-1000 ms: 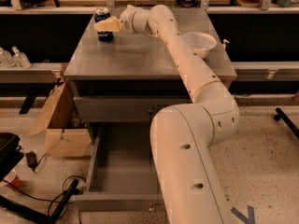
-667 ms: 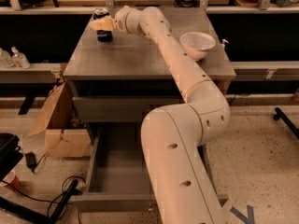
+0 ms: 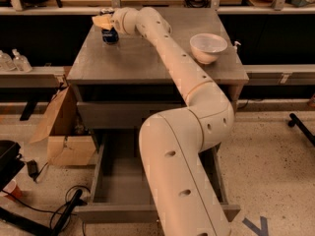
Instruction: Place pepsi can into middle drawer
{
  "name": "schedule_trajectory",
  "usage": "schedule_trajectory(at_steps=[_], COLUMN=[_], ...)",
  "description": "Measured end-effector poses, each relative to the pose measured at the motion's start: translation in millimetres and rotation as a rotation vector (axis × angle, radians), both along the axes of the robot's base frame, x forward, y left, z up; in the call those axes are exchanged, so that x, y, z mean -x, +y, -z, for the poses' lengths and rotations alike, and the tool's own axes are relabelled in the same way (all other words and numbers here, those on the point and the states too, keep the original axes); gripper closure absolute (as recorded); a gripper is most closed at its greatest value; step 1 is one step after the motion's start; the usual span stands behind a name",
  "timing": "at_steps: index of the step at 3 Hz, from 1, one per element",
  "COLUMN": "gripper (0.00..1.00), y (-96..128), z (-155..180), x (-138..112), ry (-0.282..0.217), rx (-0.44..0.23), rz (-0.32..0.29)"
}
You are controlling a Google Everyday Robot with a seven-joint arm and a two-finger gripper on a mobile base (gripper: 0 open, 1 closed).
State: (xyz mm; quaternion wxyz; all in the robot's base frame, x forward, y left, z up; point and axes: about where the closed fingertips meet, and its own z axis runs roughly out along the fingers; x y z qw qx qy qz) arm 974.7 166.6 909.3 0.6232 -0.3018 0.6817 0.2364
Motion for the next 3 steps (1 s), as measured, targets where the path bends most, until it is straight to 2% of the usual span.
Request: schedule_trajectory(at_steps=[2,3], gripper=[0.84,1.00], y=[7.1,6.6], z=[-3.9,-24.6], x=[10.0,29.0], ry=[0.012,-0.019], rx=[0.007,-0.018], rz=[0.004,-0.034])
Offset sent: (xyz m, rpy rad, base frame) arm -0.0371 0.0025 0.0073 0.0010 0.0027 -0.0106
